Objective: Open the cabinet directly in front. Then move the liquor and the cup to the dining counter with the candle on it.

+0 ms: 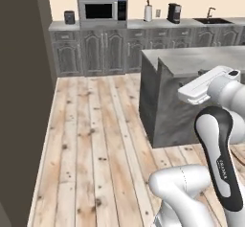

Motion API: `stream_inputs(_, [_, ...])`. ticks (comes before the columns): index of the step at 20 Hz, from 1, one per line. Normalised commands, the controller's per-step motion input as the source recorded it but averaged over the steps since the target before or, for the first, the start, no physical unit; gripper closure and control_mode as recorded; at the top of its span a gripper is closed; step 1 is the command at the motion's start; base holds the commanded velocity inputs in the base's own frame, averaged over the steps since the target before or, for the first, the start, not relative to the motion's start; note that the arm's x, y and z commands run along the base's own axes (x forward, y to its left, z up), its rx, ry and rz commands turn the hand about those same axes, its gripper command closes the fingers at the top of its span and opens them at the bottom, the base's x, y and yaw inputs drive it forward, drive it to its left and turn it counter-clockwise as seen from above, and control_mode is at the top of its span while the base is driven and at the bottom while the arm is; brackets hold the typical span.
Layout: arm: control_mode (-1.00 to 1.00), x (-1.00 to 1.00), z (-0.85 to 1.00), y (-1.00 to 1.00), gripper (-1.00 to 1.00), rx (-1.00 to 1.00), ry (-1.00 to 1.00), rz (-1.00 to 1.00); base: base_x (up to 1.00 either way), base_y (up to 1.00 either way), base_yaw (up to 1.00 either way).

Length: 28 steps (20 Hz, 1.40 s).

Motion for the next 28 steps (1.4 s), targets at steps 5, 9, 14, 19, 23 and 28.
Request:
stream_inputs(5, [1.0,0.0,0.0,0.0,-1.0,0.0,0.0,0.0,0.95,0.62,0.0])
stream_inputs(9, [1.0,0.0,0.0,0.0,-1.0,0.0,0.0,0.0,1.0,0.29,-0.01])
stream_inputs(14, [1.0,0.0,0.0,0.0,-1.0,0.0,0.0,0.0,1.0,0.2,-0.02])
stream_inputs(19, [1.0,0.0,0.0,0.0,-1.0,0.0,0.0,0.0,1.0,0.07,-0.05])
stream_inputs(23, [1.0,0.0,0.0,0.0,-1.0,0.0,0.0,0.0,1.0,0.19,-0.07])
stream_inputs(28, [1.0,0.0,0.0,0.0,-1.0,0.0,0.0,0.0,1.0,0.27,-0.06])
